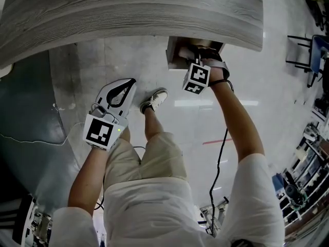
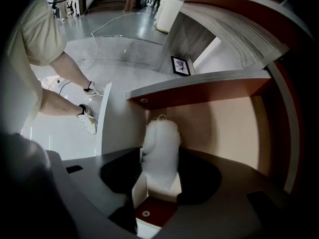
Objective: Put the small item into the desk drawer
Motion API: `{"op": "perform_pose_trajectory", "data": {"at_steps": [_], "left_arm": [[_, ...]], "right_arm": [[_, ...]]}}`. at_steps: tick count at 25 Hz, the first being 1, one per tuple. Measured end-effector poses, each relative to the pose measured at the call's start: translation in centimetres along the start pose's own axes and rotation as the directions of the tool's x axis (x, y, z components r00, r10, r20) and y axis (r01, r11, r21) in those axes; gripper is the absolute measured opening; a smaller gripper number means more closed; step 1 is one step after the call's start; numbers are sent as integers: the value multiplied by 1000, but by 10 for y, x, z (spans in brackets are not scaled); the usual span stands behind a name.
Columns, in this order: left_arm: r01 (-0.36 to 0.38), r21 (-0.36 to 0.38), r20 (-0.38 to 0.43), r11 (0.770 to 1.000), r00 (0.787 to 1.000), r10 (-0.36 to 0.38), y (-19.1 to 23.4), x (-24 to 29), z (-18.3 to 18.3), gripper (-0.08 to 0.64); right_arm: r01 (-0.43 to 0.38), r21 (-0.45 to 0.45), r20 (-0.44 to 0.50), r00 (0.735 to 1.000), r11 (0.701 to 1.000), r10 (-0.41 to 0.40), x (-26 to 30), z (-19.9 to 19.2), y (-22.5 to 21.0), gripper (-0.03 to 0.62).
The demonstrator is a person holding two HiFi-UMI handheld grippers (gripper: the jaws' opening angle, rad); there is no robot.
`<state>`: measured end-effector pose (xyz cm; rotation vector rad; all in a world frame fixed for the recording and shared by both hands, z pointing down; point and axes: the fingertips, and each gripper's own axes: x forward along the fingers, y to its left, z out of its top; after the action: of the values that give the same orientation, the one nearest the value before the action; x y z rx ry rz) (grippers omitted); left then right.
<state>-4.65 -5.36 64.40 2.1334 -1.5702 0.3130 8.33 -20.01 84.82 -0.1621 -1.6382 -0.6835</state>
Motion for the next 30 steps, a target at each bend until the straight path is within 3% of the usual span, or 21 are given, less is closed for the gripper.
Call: {"op": "perform_pose_trajectory", "data": {"at_steps": [9, 19, 25, 30], "left_arm": [[-1, 10, 7, 1000, 1000, 1, -9, -7, 1, 5], [42, 42, 23, 998, 999, -43, -25, -15, 24, 6], [87, 69, 29, 994, 996, -89, -31, -28, 48, 6], [136, 124, 43, 983, 989, -142, -28, -35, 80, 5]], "right_arm": [[54, 33, -4, 999, 998, -54, -17, -4, -5, 212], [126, 133, -14, 992, 983, -125, -61, -4, -11, 202], [173, 293, -26, 985, 941, -173, -110, -2, -18, 196], [209, 357, -56, 978, 910, -203, -148, 4, -24, 196]]}}
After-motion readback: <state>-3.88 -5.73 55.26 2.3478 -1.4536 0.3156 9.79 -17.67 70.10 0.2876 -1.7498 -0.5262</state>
